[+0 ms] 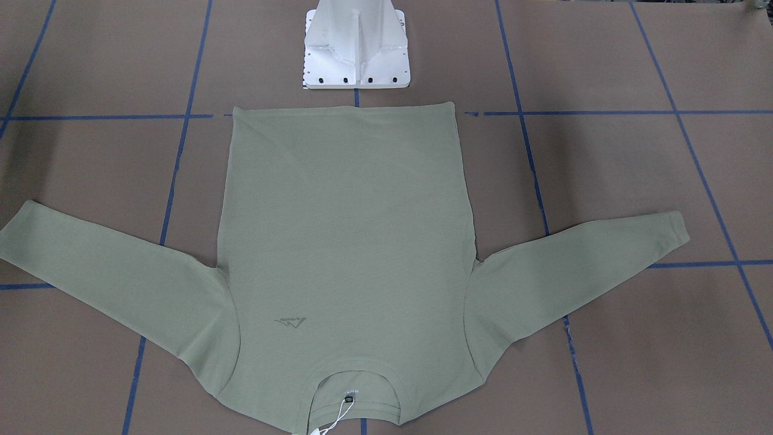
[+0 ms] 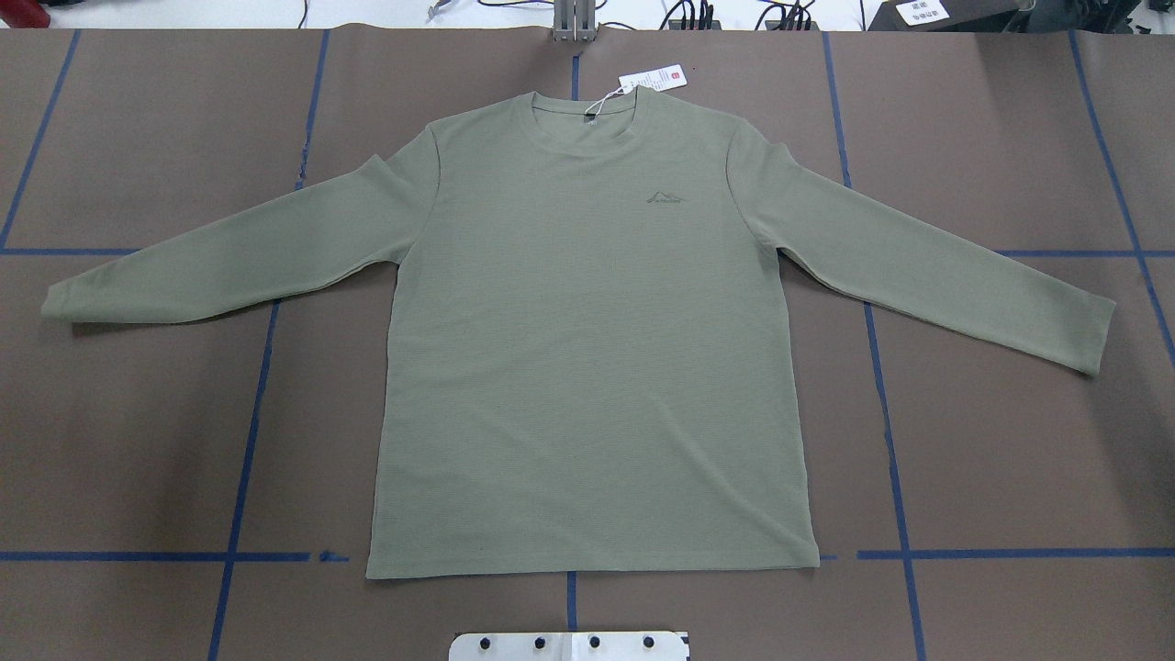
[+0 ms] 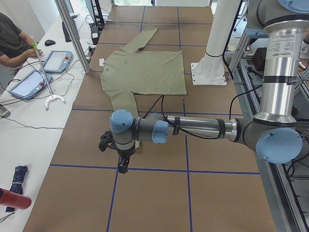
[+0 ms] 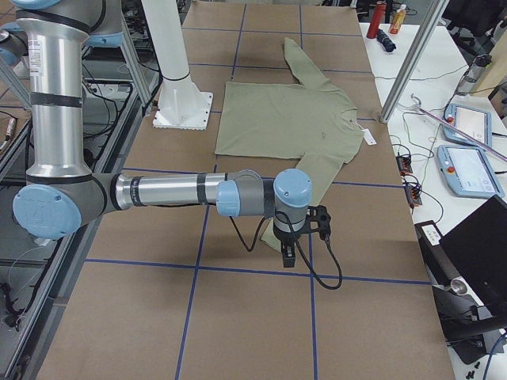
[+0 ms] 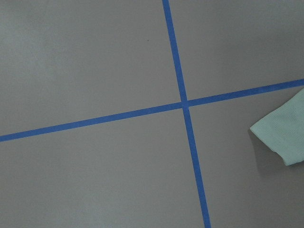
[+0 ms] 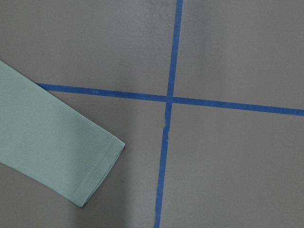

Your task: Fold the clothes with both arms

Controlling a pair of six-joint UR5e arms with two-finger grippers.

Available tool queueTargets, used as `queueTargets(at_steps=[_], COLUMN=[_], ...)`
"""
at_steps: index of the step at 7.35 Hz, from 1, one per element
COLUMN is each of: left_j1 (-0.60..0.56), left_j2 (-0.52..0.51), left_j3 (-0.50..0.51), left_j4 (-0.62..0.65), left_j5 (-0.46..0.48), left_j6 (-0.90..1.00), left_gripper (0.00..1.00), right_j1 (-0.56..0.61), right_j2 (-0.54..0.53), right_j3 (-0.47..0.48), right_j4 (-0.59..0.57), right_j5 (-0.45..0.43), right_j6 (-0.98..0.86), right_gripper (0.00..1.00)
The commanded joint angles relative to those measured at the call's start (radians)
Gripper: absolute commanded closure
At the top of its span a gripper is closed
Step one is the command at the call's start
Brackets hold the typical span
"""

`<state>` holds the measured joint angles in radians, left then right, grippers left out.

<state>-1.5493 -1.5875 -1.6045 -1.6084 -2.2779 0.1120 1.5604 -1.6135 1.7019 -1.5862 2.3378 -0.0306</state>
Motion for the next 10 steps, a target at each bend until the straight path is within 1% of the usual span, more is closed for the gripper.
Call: queueTargets(at_steps=[1,2,4,5,6,7,8,9,10], left_j1=[0.0,0.0,0.005,0.006,0.014,0.015,0.015,0.015,0.015], left_j2=[0.0,0.001,-0.012,-0.026,-0.026,-0.019,-0.008,-0.008,-0.015], left_j3=[0.0,0.002,-0.037,-0.031,-0.02,-0.018,-0.015,-0.018,-0.018], left_j4=[0.001,-0.001,-0.005,-0.016,-0.063,-0.126,-0.139,-0.142,-0.189], left_j5=[0.0,-0.002,0.006,0.002,0.006,0.002,-0.002,-0.005,-0.005], left_j6=[0.0,0.0,-0.011,-0.006,-0.005,-0.008,-0.008,-0.005,-0.006], left_gripper=[0.0,0.0,0.0,0.0,0.0,0.0,0.0,0.0,0.0], right_j1=[0.0,0.0,-0.002,-0.003,-0.023,-0.025,-0.026,-0.067,-0.113], right_j2=[0.0,0.0,-0.023,-0.028,-0.026,-0.025,-0.017,-0.026,-0.058], right_j3=[0.002,-0.001,-0.011,-0.021,-0.024,-0.022,-0.016,-0.014,-0.016], right_j4=[0.003,0.005,0.011,0.025,0.046,0.083,0.1,0.106,0.167], right_j5=[-0.005,0.009,0.034,0.043,0.038,0.055,0.075,0.074,0.064], right_j6=[-0.002,0.0,0.0,0.001,-0.005,0.007,0.008,0.006,0.046], right_gripper=[0.0,0.0,0.0,0.0,0.0,0.0,0.0,0.0,0.0])
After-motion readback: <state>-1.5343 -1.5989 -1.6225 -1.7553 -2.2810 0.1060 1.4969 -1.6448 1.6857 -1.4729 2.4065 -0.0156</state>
